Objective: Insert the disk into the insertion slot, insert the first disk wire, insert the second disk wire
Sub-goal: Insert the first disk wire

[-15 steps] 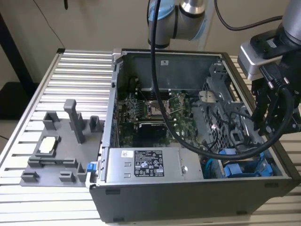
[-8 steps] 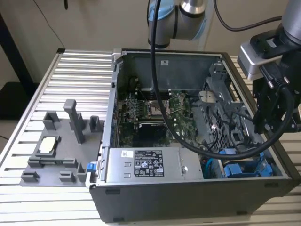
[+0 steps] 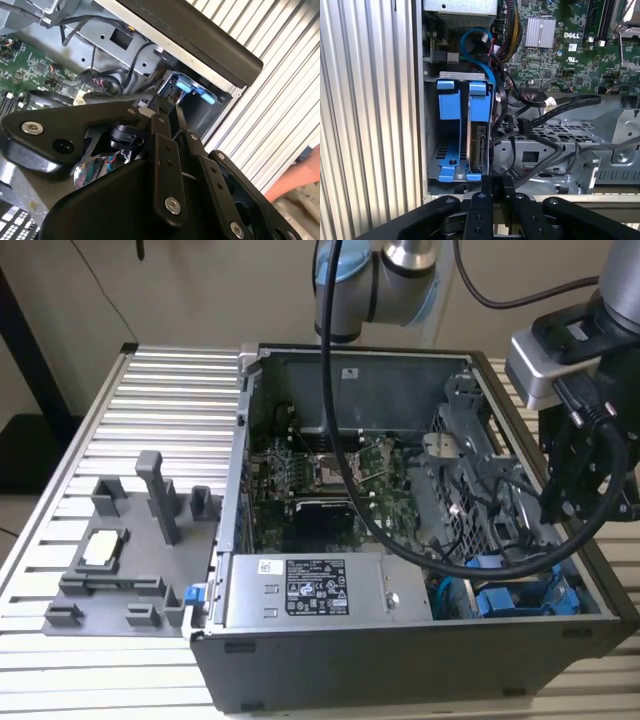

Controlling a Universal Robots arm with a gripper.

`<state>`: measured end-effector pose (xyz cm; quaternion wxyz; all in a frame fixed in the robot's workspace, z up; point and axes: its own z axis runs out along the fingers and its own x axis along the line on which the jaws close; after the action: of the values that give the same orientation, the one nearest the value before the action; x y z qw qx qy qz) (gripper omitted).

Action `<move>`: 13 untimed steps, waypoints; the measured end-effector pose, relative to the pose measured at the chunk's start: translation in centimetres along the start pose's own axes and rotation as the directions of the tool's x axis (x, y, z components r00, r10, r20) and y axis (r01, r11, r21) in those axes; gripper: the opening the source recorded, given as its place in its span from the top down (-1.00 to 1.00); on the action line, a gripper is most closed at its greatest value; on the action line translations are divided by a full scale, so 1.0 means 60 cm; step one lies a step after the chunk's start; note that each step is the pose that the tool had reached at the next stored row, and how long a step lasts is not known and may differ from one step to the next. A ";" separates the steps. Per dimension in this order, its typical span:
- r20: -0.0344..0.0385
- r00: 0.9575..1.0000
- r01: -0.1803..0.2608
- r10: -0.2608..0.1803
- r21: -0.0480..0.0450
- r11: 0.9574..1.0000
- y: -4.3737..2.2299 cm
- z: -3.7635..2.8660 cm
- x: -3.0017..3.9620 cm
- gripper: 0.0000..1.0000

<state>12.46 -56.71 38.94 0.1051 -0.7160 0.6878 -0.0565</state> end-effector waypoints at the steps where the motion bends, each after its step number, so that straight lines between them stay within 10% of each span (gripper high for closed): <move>1: -0.003 1.000 0.001 -0.001 0.000 1.000 0.000 0.000 0.000 0.62; 8: -0.049 0.999 0.008 -0.010 -0.035 0.999 -0.001 0.001 0.000 0.62; 13: -0.058 0.998 0.006 -0.012 -0.103 0.995 -0.005 0.002 0.000 0.62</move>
<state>12.77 -56.71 38.86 0.0478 -0.7216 0.6894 -0.0426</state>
